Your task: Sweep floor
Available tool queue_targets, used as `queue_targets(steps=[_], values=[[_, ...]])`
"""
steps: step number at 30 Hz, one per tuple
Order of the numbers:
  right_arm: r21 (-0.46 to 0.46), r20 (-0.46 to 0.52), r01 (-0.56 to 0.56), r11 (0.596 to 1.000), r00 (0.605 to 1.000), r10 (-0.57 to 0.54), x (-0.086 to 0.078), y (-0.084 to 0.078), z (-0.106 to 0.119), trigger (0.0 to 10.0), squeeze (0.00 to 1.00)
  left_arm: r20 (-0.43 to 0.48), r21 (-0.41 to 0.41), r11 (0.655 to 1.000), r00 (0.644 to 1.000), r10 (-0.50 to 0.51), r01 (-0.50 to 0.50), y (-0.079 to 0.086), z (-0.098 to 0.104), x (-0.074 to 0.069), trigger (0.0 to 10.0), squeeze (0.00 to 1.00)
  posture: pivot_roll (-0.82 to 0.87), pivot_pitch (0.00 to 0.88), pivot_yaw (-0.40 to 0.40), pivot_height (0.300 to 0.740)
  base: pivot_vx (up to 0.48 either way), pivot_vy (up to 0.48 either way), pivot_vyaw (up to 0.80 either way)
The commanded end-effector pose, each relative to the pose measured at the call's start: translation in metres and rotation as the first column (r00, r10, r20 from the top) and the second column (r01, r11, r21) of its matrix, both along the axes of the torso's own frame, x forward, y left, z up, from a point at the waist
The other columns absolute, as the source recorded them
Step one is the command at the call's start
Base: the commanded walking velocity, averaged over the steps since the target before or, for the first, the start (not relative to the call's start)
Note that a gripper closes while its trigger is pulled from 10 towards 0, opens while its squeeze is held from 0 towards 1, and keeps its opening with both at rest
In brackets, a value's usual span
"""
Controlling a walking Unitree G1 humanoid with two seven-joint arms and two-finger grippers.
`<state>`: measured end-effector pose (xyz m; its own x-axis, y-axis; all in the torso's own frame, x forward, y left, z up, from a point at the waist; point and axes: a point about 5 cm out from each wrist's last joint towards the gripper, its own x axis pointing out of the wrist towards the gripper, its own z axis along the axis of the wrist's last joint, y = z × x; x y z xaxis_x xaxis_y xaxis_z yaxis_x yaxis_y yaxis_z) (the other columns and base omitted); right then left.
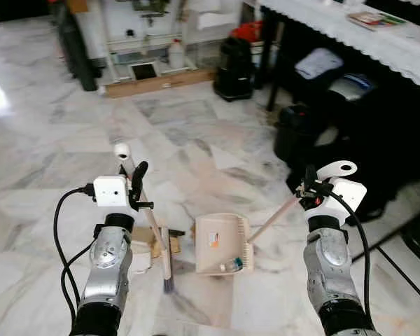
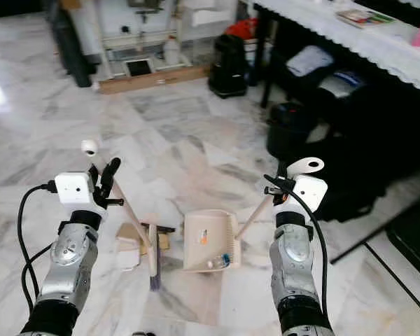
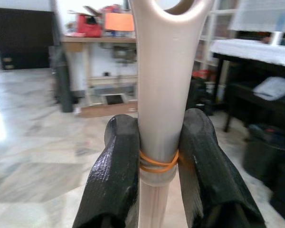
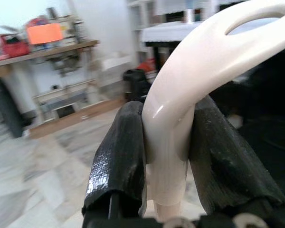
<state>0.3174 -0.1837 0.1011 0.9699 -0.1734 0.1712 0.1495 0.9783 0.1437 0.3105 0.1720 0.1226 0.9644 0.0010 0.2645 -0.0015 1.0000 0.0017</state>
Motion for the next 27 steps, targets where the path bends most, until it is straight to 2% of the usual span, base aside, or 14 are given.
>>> queue_targets(steps=[1, 27], values=[[-0.002, 0.084, 0.003, 1.000, 0.996, -0.002, 0.0044, 0.0007, 0.0201, 10.0, 0.00, 0.054, 0.016, 1.000, 0.999, -0.006, 0.005, -0.0006, 0.0101, 0.0018, 10.0, 0.00, -0.04, 0.015, -0.023, 0.740, 0.000, 0.000, 0.79], [0.002, 0.065, -0.012, 1.000, 0.998, 0.012, 0.0066, 0.0051, 0.0197, 10.0, 0.00, 0.042, 0.046, 0.999, 0.999, -0.007, 0.005, -0.0001, 0.0106, 0.0036, 10.0, 0.00, -0.04, 0.070, -0.018, 0.740, 0.000, 0.000, 0.79]])
